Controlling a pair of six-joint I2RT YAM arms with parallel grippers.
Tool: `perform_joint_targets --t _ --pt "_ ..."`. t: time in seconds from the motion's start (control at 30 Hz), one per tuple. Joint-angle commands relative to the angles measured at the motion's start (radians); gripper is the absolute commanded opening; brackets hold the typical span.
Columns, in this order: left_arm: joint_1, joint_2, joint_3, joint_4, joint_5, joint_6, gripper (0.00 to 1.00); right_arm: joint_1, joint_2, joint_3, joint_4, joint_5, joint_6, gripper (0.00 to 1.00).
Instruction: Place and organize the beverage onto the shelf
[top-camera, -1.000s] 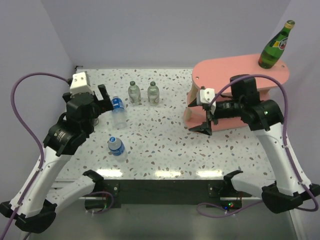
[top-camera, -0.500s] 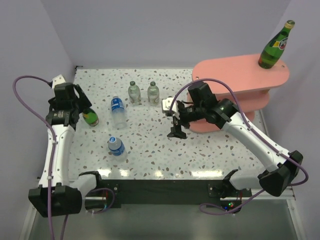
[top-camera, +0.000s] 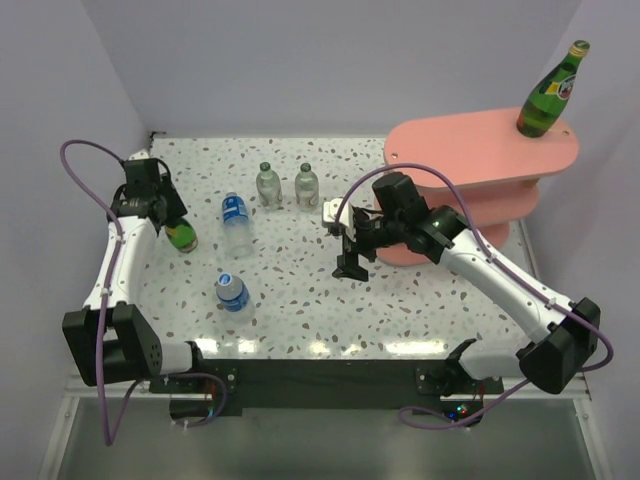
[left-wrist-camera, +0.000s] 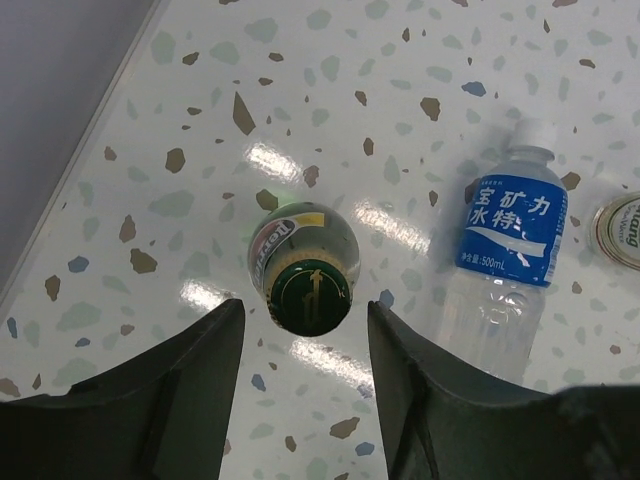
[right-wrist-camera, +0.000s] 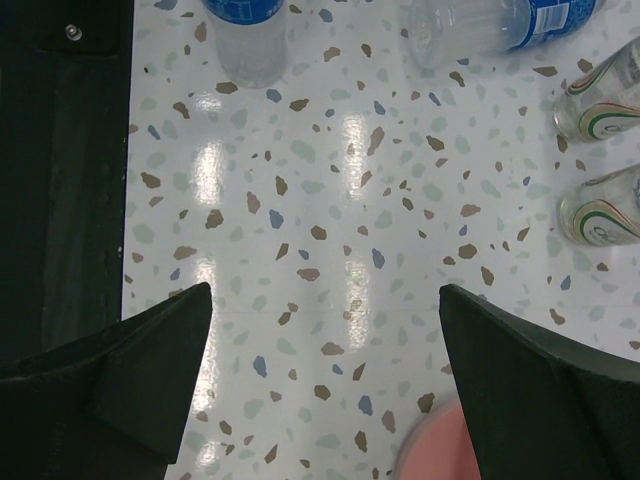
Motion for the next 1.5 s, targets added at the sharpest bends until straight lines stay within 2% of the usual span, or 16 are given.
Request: perform_joint_targets --t 0.0,0.3,0.63,0.73,0.8,0.83,0.9,1.23,1.47 --pt "0.01 0.02 0.007 0.069 0.009 0.045 0.57 0.005 -0.032 -0.008 0.064 0.012 0.032 0.99" --pt "0.008 0.064 0.039 0.082 -0.024 0.089 0.55 0.005 -0.038 -0.034 0.085 0.017 0.053 0.99" --pt "0.007 0.074 0.028 0.117 -0.023 0.112 0.47 0.005 -0.041 -0.048 0.097 0.014 0.073 0.99" --pt "0.008 0.077 0.028 0.123 -0.009 0.12 0.42 0.005 -0.043 -0.053 0.101 0.008 0.079 0.99" --pt "0.008 0.074 0.028 0.126 0.0 0.129 0.31 0.005 -0.041 -0.056 0.102 0.005 0.084 0.99" --pt "0.008 0.072 0.031 0.125 0.011 0.134 0.16 0.007 -0.041 -0.057 0.104 0.003 0.085 0.99" --pt "0.001 0.057 0.039 0.126 0.022 0.155 0.0 0.007 -0.038 -0.059 0.104 0.002 0.089 0.98" --pt "-0.144 -0.109 0.061 0.063 0.002 0.208 0.0 0.007 -0.009 -0.053 0.073 -0.061 0.026 0.98" --pt "-0.19 -0.18 0.068 -0.001 0.161 0.177 0.0 0.013 0.016 -0.033 0.07 -0.061 0.009 0.98"
